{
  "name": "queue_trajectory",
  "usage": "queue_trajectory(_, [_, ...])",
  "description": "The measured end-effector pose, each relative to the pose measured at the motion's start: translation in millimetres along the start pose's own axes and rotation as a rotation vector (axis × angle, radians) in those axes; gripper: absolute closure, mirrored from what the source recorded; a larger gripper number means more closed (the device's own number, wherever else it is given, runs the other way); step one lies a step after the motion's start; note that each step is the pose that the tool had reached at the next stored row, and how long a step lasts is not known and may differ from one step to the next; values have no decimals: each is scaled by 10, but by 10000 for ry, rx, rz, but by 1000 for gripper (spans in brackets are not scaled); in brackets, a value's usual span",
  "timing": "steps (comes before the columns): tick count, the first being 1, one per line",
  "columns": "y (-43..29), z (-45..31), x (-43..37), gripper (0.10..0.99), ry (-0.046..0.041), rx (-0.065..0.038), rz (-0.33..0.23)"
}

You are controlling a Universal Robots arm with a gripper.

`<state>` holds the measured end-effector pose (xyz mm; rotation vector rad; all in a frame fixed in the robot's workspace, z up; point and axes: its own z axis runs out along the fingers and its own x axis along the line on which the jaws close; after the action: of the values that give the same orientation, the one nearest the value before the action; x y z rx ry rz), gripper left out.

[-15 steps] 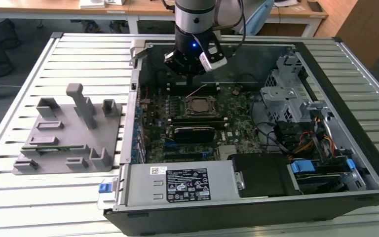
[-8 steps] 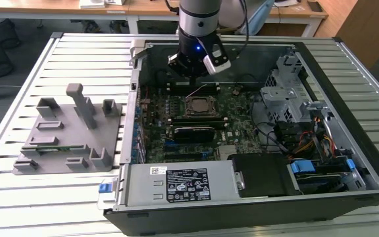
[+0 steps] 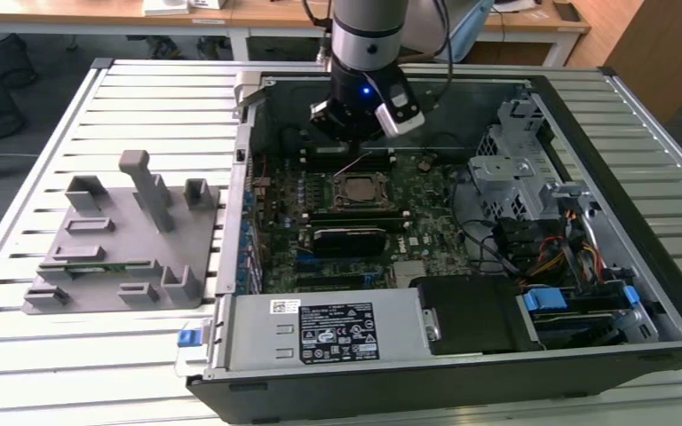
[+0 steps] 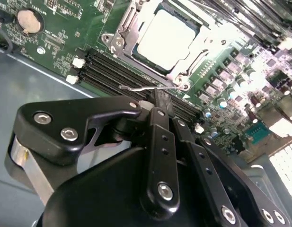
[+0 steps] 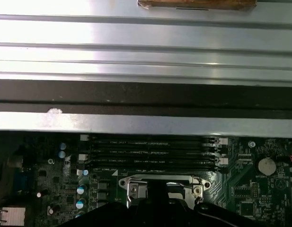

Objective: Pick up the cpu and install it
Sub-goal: 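Install the first cpu locking lever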

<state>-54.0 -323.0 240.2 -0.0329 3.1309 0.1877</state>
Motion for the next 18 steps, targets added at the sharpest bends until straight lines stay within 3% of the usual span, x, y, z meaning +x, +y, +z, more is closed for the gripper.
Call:
queue_trajectory(7, [43,63,-29,980,9,10,-78])
queue_trajectory(18, [49,91,-111,980,10,12,-78])
